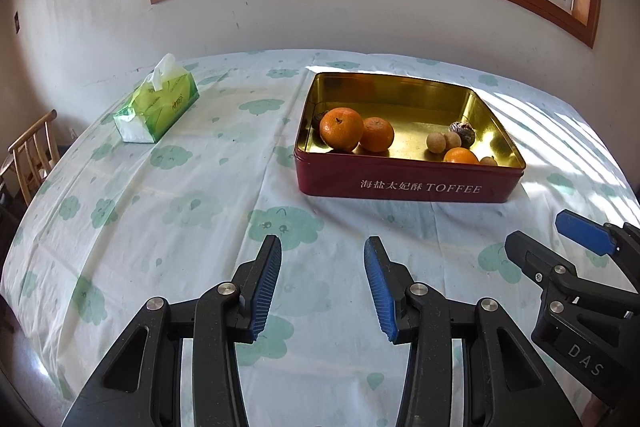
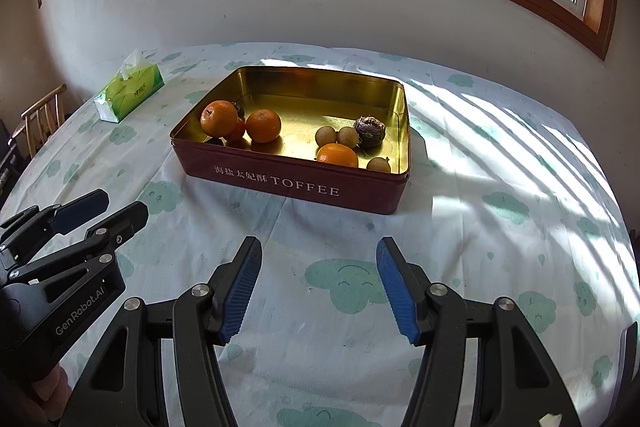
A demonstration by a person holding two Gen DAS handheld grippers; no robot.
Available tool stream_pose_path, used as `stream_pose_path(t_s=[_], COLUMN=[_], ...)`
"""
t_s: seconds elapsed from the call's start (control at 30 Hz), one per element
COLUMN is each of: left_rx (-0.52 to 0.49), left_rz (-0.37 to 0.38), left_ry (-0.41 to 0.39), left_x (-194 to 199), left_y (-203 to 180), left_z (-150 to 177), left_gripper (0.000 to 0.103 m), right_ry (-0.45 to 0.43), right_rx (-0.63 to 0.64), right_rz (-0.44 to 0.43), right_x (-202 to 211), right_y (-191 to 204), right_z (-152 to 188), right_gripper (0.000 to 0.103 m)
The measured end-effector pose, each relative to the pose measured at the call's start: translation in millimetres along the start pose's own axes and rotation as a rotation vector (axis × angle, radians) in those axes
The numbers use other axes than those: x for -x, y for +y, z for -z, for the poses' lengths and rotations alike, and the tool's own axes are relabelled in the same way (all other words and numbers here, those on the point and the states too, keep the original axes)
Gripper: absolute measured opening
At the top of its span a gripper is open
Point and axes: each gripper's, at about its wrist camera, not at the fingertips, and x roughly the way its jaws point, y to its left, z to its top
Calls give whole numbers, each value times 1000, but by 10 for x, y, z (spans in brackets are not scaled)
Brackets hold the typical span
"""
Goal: Organize fruits
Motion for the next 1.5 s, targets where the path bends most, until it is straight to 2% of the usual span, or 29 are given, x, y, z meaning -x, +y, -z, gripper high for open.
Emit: stream_pose_path(t_s=[0.47, 0.63, 1.5], left_rx=[-5, -6, -2], left_rz=[0, -3, -4], left_ry=[-3, -8, -2], left_x=[80, 96, 104], left_y=[-33, -36, -43], left_z=[62, 73, 89], left_gripper=[45, 49, 49], right_ry=[-11, -11, -5], right_rx=[-1, 2, 0], right_rz=[-3, -6, -5], right_x=[77, 92, 80], right_y=[15, 16, 40], right_z=[42, 48, 76], right_gripper=[57, 57, 57])
